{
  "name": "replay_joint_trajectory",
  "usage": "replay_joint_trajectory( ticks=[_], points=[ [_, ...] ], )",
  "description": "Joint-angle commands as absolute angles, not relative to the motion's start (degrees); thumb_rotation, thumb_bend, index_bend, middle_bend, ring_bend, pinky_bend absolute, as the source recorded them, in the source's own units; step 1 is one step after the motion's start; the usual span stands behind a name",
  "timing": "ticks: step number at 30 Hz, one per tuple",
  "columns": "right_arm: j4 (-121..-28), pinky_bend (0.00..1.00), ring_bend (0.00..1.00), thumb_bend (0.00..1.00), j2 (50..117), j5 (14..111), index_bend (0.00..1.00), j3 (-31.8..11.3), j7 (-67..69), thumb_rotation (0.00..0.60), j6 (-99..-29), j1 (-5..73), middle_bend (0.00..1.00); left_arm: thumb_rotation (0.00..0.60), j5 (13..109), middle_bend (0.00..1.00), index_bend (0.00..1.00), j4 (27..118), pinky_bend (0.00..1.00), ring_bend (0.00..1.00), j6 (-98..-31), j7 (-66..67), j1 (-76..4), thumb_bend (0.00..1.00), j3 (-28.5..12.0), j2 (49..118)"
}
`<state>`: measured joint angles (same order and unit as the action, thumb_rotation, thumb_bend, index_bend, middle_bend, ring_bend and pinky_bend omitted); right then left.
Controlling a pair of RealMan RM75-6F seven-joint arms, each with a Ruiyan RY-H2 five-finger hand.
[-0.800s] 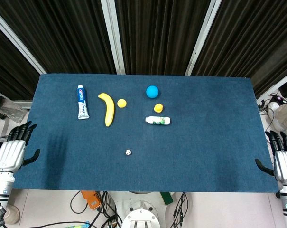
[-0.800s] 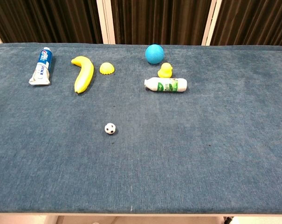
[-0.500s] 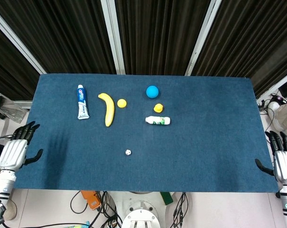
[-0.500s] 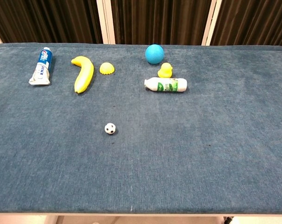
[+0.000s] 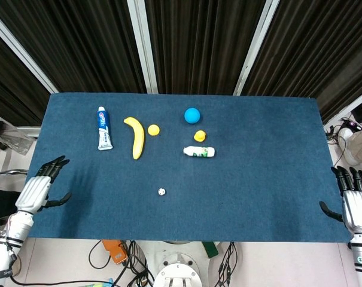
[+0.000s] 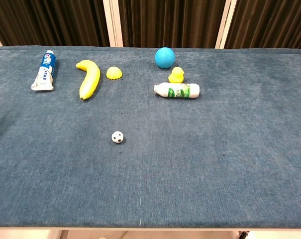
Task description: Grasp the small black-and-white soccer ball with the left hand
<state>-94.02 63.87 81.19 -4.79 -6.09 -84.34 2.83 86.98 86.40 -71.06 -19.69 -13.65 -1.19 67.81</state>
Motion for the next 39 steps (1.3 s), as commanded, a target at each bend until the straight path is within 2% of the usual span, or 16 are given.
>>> replay_joint_trajectory(
  ticks=[1, 8, 15, 20, 39],
  points=[
    [-94.0, 0.0, 0.07, 0.35, 63.8, 81.1, 0.17, -4.8, -6.0, 0.6, -84.2, 2.8, 0.16, 0.6, 88.4, 0.0, 0.07, 85.3, 0.07, 0.0, -68.9, -23.7, -15.2, 0.26, -0.2, 69.4],
    [-94.3, 0.0, 0.07, 0.35, 63.7, 80.8, 0.17, -4.7, -6.6, 0.6, -83.6, 3.0, 0.16, 0.6, 91.3, 0.0, 0.1, 83.0, 0.07, 0.0, -65.3, -28.7, -18.4, 0.24, 1.3, 72.4],
    [-94.4, 0.0, 0.07, 0.35, 63.6, 80.6, 0.17, -4.7, -6.7, 0.6, -83.5, 3.1, 0.16, 0.6, 91.5, 0.0, 0.22, 81.9, 0.07, 0.0, -64.8, -29.9, -20.6, 0.23, 0.5, 75.7],
    [-94.5, 0.0, 0.07, 0.35, 63.5, 80.7, 0.17, -4.6, -6.5, 0.6, -83.2, 3.1, 0.16, 0.6, 90.7, 0.0, 0.25, 80.9, 0.07, 0.0, -63.6, -30.6, -22.1, 0.23, 0.0, 77.9],
    [-94.7, 0.0, 0.07, 0.35, 63.4, 80.3, 0.17, -4.5, -6.4, 0.6, -82.5, 3.4, 0.16, 0.6, 87.3, 0.0, 0.28, 78.3, 0.07, 0.0, -59.0, -28.0, -27.1, 0.22, -1.6, 87.7]
  ],
)
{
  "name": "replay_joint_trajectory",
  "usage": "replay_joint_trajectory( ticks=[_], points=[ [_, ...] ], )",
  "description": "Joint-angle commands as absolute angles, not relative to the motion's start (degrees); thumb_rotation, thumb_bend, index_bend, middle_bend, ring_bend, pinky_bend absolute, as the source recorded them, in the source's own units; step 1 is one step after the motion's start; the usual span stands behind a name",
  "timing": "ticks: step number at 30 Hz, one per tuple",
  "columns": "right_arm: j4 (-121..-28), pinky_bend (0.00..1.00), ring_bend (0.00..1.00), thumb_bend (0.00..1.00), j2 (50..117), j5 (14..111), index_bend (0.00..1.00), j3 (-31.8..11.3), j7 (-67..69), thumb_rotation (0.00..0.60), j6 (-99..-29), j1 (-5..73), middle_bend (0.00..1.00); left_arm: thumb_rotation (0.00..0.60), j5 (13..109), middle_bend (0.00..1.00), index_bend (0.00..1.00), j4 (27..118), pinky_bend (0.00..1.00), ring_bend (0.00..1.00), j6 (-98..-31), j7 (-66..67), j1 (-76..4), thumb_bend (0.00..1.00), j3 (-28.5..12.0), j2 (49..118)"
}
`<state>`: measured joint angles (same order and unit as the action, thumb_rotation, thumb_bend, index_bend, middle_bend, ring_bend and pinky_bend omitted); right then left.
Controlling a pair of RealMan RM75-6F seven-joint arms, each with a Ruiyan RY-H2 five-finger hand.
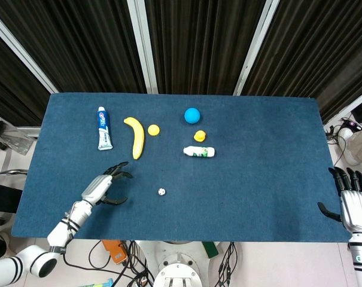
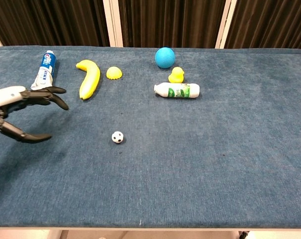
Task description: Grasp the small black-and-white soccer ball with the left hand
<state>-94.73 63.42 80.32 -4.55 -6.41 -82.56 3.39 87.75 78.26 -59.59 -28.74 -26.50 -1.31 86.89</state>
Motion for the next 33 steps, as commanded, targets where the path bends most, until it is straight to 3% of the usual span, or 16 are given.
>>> replay_joint_trajectory(
  ticks=[1, 33],
  points=[
    [-94.7, 0.0, 0.07, 0.35, 63.4, 80.3, 0.17, -4.5, -6.4, 0.6, -82.5, 3.4, 0.16, 0.6, 87.1, 0.0, 0.28, 78.4, 0.07, 0.0, -58.7, -27.8, -27.4, 0.22, -1.7, 88.1],
    [-94.5, 0.0, 0.07, 0.35, 63.3, 80.3, 0.17, -4.5, -6.2, 0.6, -82.0, 3.8, 0.16, 0.6, 76.4, 0.0, 0.39, 79.0, 0.07, 0.0, -51.2, -13.4, -33.6, 0.19, -6.0, 98.7]
  ],
)
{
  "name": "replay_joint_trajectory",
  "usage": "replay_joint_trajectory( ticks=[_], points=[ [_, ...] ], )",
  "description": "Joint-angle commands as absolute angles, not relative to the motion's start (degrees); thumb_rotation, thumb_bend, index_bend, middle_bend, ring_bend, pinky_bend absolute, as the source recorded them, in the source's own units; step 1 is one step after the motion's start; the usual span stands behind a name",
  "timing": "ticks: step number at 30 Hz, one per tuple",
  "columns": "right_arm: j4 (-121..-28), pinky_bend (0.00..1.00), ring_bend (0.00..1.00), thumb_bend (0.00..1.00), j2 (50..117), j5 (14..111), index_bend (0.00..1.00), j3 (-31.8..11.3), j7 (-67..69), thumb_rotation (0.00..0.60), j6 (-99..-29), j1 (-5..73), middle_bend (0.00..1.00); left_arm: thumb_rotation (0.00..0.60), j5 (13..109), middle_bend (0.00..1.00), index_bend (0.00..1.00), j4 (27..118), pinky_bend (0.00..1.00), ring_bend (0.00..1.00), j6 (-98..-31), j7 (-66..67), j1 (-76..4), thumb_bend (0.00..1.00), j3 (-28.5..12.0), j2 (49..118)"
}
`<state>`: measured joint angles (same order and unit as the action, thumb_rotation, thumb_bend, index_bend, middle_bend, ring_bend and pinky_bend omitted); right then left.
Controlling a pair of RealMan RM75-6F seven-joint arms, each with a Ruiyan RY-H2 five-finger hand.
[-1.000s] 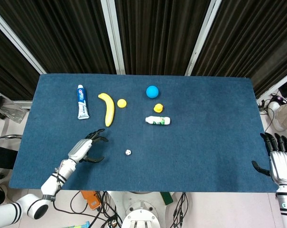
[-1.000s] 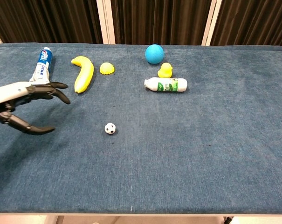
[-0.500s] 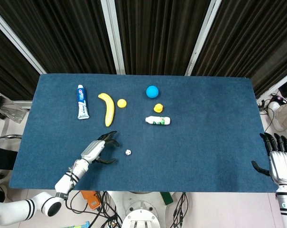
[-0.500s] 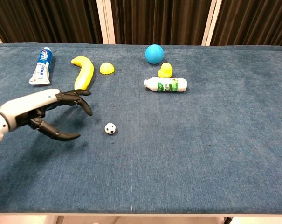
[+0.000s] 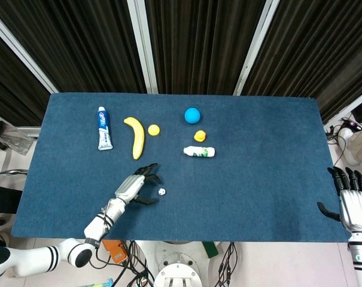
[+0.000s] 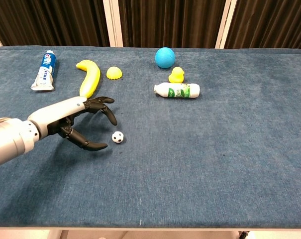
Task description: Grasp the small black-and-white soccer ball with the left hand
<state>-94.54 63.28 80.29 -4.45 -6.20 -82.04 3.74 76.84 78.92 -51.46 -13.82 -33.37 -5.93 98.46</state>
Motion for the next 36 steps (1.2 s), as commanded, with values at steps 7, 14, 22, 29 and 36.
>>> replay_joint_trajectory(
  ticks=[7, 14, 22, 29, 36],
  points=[
    [-94.5, 0.0, 0.07, 0.35, 63.3, 80.3, 0.17, -4.4, -6.2, 0.6, -82.0, 3.8, 0.16, 0.6, 75.1, 0.0, 0.42, 78.8, 0.07, 0.0, -50.3, -12.2, -34.2, 0.2, -6.2, 99.6],
    [-94.5, 0.0, 0.07, 0.35, 63.3, 80.2, 0.17, -4.4, -6.3, 0.6, -81.9, 3.8, 0.16, 0.6, 74.4, 0.0, 0.43, 79.1, 0.07, 0.0, -49.5, -10.3, -35.3, 0.21, -6.5, 100.5],
    [-94.6, 0.0, 0.07, 0.35, 63.2, 80.2, 0.17, -4.4, -6.2, 0.6, -81.8, 3.9, 0.16, 0.6, 72.9, 0.0, 0.47, 79.2, 0.07, 0.0, -48.6, -7.7, -36.3, 0.25, -6.8, 100.9],
    [-94.6, 0.0, 0.07, 0.35, 63.3, 80.3, 0.17, -4.3, -6.3, 0.6, -81.9, 3.9, 0.16, 0.6, 71.2, 0.0, 0.47, 78.1, 0.07, 0.0, -47.2, -6.2, -37.3, 0.25, -7.3, 101.3],
    [-94.6, 0.0, 0.07, 0.35, 63.2, 80.2, 0.17, -4.3, -6.3, 0.6, -81.7, 4.0, 0.16, 0.6, 70.4, 0.0, 0.48, 78.0, 0.07, 0.0, -46.8, -6.0, -37.8, 0.26, -8.0, 100.4]
  ],
)
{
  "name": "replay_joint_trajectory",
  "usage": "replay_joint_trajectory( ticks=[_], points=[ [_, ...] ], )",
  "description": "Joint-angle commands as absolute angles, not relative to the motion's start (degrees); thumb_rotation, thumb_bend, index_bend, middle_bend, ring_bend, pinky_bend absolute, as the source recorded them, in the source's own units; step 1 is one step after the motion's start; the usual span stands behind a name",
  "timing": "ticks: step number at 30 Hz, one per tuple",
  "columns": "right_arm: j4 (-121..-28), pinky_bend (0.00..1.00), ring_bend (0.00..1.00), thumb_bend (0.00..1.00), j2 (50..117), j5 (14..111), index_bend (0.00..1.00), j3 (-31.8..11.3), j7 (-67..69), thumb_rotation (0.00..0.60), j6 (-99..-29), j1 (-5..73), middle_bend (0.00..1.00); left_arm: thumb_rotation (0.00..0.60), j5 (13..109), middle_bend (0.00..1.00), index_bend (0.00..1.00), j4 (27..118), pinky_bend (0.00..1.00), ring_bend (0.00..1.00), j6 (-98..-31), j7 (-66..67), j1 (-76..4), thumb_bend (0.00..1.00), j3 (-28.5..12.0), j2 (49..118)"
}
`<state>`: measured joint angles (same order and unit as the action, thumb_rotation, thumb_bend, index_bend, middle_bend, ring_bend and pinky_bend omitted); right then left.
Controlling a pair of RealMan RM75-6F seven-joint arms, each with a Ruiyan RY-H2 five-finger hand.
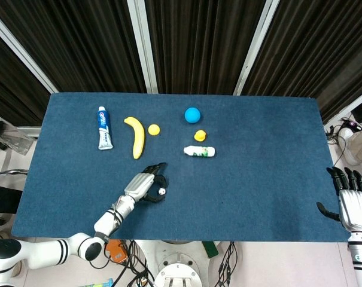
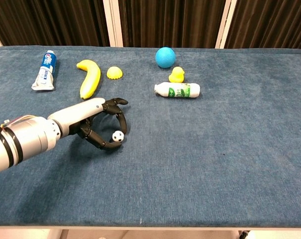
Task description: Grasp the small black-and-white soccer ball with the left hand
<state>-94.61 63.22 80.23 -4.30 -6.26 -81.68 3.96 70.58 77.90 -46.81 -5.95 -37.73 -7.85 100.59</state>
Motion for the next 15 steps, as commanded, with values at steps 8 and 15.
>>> replay_joint_trajectory(
  ticks=[8, 15],
  points=[
    [-94.7, 0.0, 0.07, 0.35, 63.2, 80.1, 0.17, -4.3, -6.3, 0.6, -81.6, 4.0, 0.16, 0.6, 69.8, 0.0, 0.55, 78.6, 0.07, 0.0, -45.9, -6.1, -38.1, 0.3, -7.8, 99.5],
    [-94.8, 0.0, 0.07, 0.35, 63.2, 80.2, 0.17, -4.3, -6.1, 0.6, -81.7, 4.0, 0.16, 0.6, 70.4, 0.01, 0.56, 83.1, 0.07, 0.0, -46.1, -4.1, -38.7, 0.32, -7.9, 96.3]
  ],
)
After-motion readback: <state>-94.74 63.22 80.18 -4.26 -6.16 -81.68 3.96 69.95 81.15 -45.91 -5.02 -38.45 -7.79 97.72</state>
